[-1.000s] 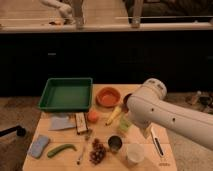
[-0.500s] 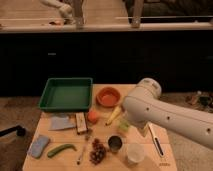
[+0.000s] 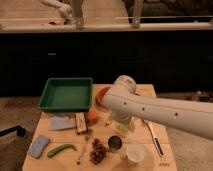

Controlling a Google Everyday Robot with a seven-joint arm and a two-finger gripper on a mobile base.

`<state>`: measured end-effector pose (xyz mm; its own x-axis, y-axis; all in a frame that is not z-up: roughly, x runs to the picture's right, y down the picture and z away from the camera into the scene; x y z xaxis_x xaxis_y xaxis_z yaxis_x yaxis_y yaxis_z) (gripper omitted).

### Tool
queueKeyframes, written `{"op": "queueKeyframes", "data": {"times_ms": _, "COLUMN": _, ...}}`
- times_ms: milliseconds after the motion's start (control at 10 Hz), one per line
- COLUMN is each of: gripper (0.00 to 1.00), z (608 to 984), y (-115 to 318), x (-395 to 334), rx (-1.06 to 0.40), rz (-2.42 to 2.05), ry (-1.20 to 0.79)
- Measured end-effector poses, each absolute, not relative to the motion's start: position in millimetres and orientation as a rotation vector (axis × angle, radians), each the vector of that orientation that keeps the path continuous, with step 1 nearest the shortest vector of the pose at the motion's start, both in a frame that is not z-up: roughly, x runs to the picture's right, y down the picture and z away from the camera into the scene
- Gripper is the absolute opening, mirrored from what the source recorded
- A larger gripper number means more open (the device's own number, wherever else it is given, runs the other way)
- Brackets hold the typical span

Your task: Place banana in paper cup

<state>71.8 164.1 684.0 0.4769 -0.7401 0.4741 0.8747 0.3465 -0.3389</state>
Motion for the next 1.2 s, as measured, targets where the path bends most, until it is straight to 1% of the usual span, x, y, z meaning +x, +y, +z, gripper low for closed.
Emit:
{"op": "queueKeyframes", "data": {"times_ms": 600, "gripper": 0.8, "z": 725, "y": 152, "x": 36, "rx": -0.652, "rz": -1.108, "ry": -0.277}}
{"op": "queueKeyframes", "data": {"times_ms": 1200, "gripper": 0.8, "z": 744, "y": 151, "x": 18, "rx": -0.68, "rz": -1.122, "ry": -0.278}}
